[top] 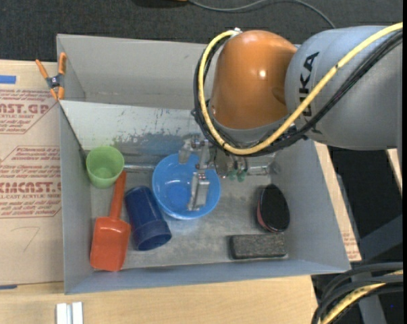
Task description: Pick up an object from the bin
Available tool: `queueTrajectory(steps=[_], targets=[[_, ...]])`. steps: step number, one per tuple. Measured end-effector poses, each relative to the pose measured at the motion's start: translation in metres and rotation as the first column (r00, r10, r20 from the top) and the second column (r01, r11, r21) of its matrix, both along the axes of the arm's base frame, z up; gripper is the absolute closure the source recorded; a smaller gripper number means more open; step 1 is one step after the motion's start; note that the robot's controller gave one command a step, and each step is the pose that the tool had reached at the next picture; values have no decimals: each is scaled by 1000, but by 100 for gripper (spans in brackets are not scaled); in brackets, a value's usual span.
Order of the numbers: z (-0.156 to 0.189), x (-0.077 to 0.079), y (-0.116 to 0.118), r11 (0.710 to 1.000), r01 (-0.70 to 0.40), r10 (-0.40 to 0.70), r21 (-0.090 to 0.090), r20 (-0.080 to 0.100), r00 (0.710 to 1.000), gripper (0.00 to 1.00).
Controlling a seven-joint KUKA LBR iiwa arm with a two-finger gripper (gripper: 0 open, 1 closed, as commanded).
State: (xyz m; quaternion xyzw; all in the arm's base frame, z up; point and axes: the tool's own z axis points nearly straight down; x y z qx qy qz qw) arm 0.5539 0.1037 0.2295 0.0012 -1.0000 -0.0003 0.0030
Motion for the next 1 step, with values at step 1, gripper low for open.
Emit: queueTrajectory(steps=[1], targets=[[5, 2, -1, 1000, 2, -2, 1, 8, 1000, 0]])
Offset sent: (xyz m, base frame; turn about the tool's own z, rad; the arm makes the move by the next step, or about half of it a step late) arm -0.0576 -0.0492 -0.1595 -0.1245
